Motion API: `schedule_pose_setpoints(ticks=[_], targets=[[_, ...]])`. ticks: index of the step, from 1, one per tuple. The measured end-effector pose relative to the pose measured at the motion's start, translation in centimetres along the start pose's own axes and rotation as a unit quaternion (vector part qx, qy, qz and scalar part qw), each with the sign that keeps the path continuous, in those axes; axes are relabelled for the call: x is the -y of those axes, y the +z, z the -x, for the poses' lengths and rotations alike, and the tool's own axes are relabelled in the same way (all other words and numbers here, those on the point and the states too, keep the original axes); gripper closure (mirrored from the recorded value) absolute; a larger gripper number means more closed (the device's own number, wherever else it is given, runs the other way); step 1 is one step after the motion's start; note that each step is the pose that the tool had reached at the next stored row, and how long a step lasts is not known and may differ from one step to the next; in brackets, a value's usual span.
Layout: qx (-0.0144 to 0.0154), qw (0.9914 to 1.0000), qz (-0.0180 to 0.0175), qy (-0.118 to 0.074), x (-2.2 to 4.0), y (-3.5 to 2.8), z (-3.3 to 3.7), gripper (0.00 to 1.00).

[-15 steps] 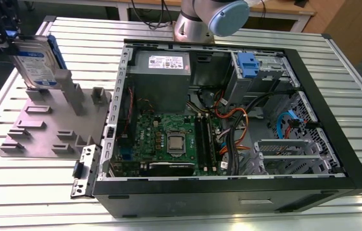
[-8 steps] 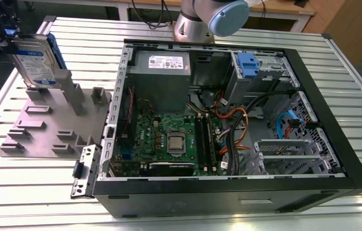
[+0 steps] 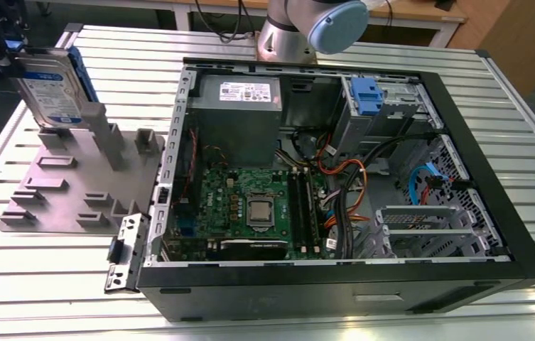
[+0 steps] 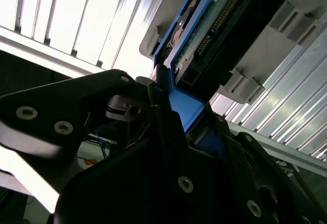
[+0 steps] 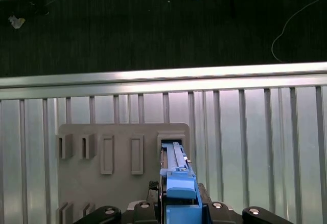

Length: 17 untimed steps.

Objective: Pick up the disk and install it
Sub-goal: 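Pick up the disk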

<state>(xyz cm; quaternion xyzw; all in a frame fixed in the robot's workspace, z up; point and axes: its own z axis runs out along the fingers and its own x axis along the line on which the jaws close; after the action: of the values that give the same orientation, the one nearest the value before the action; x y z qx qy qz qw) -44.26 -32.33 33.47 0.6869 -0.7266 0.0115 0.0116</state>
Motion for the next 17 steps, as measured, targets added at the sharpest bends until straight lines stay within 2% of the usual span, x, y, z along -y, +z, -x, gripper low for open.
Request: schedule_pose_setpoints(ticks=[17], targets=[[0.0000, 1.00000, 0.0001, 0.000, 0.00, -0.98, -0.03, 0.63]])
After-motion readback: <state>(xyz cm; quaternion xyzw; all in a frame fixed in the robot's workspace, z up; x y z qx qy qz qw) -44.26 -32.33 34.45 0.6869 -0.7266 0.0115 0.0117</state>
